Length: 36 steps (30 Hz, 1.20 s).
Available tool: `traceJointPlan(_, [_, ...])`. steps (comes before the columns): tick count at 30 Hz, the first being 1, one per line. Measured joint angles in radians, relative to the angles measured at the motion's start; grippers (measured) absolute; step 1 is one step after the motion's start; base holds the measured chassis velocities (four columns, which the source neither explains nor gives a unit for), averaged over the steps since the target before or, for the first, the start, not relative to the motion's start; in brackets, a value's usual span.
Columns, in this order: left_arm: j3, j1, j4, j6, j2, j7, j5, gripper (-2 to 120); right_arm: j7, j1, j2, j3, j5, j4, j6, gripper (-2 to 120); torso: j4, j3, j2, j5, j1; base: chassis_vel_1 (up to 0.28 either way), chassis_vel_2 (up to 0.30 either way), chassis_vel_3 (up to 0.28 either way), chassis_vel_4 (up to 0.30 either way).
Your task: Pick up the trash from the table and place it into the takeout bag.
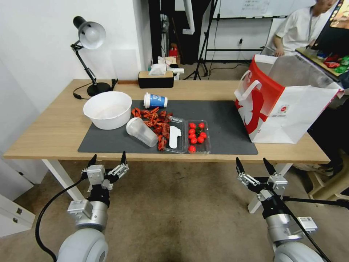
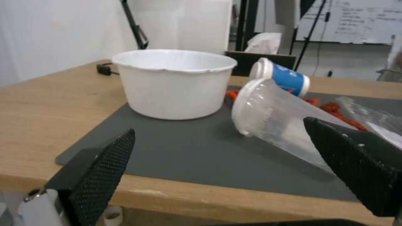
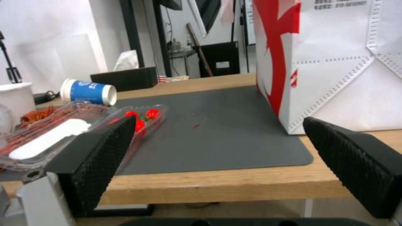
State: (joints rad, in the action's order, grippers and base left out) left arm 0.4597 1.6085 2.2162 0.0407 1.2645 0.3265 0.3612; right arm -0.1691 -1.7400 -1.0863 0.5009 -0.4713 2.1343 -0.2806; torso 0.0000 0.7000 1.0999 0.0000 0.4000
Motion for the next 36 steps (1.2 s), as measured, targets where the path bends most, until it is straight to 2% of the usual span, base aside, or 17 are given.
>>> traceJointPlan(4, [-0.003,-0.041,0.002,0.033,-0.018,0.034,0.050,100,-0.012,0.000,0.000,0.004,0.001,0.000,0.000,100,0.0001,0.000,0.000,-0.0001,0.000,0.000,0.000,0.000,0.000])
traceJointPlan(6, [-0.011,-0.100,0.019,0.088,-0.054,0.076,0.186,100,-0.030,0.004,0.006,0.006,0.003,0.000,0.010,100,-0.0001,0.000,0.000,-0.0002,0.000,0.000,0.000,0.000,0.000])
traceJointPlan(7, [-0.011,-0.100,0.019,0.088,-0.054,0.076,0.186,100,-0.030,0.004,0.006,0.006,0.003,0.000,0.010,100,-0.0001,0.000,0.000,-0.0002,0.000,0.000,0.000,0.000,0.000])
traceJointPlan(8, [-0.017,-0.139,0.039,0.135,-0.072,0.117,0.297,100,-0.039,0.011,0.012,0.003,0.003,-0.001,0.021,100,-0.0001,0.000,0.000,0.0000,0.000,0.000,0.000,0.000,0.000])
traceJointPlan(9, [-0.019,-0.160,0.047,0.155,-0.080,0.134,0.353,100,-0.042,0.015,0.015,0.000,0.003,-0.002,0.026,100,0.0001,0.000,0.000,0.0000,0.000,0.000,0.000,0.000,0.000])
traceJointPlan(10, [-0.019,-0.160,0.047,0.155,-0.080,0.134,0.353,100,-0.042,0.015,0.015,0.000,0.003,-0.002,0.026,100,0.0001,0.000,0.000,0.0000,0.000,0.000,0.000,0.000,0.000])
traceJointPlan(11, [-0.027,-0.205,0.055,0.185,-0.097,0.165,0.455,100,-0.052,0.023,0.021,-0.006,0.003,-0.003,0.036,100,0.0003,0.000,0.000,0.0001,0.000,0.000,0.000,0.000,0.000])
traceJointPlan(12, [-0.027,-0.205,0.055,0.185,-0.097,0.165,0.455,100,-0.052,0.023,0.021,-0.006,0.003,-0.003,0.036,100,0.0003,0.000,0.000,0.0001,0.000,0.000,0.000,0.000,0.000])
traceJointPlan(14, [-0.031,-0.262,0.066,0.228,-0.124,0.215,0.605,100,-0.067,0.044,0.036,-0.024,0.002,-0.006,0.053,100,-0.0010,0.000,0.000,-0.0001,0.000,0.000,0.000,0.000,0.000])
traceJointPlan(16, [-0.030,-0.265,0.067,0.233,-0.128,0.223,0.621,100,-0.069,0.051,0.040,-0.029,0.001,-0.008,0.056,100,-0.0007,0.000,0.000,-0.0001,0.000,0.000,0.000,0.000,0.000])
traceJointPlan(17, [-0.028,-0.279,0.068,0.247,-0.142,0.247,0.659,100,-0.076,0.079,0.056,-0.049,-0.003,-0.017,0.068,100,0.0009,0.000,0.000,0.0004,0.000,0.000,0.000,0.000,0.000])
traceJointPlan(20, [-0.034,-0.308,0.063,0.280,-0.163,0.275,0.729,100,-0.081,0.093,0.064,-0.056,-0.005,-0.023,0.076,100,0.0006,0.000,0.000,-0.0004,0.000,0.000,0.000,0.000,0.000])
traceJointPlan(22, [-0.035,-0.311,0.063,0.283,-0.164,0.279,0.737,100,-0.082,0.094,0.065,-0.056,-0.006,-0.024,0.077,100,0.0005,0.000,0.000,-0.0004,0.000,0.000,0.000,0.000,0.000])
traceJointPlan(23, [-0.050,-0.359,0.053,0.324,-0.181,0.327,0.827,100,-0.083,0.092,0.064,-0.054,-0.006,-0.025,0.079,100,0.0000,0.000,0.000,0.0002,0.000,0.000,0.000,0.000,0.000])
traceJointPlan(28, [-0.081,-0.455,0.017,0.370,-0.205,0.380,0.950,100,-0.083,0.079,0.053,-0.050,-0.005,-0.025,0.080,100,0.0000,0.000,0.000,0.0000,0.000,0.000,0.000,0.000,0.000])
traceJointPlan(32, [-0.103,-0.508,-0.011,0.382,-0.216,0.405,0.995,100,-0.083,0.078,0.046,-0.051,-0.002,-0.025,0.081,100,-0.0001,0.000,0.000,0.0001,0.000,0.000,0.000,0.000,0.000])
traceJointPlan(36, [-0.141,-0.589,-0.055,0.418,-0.223,0.457,1.040,100,-0.083,0.077,0.044,-0.051,0.002,-0.023,0.087,100,0.0000,0.000,0.000,0.0000,0.000,0.000,0.000,0.000,0.000])
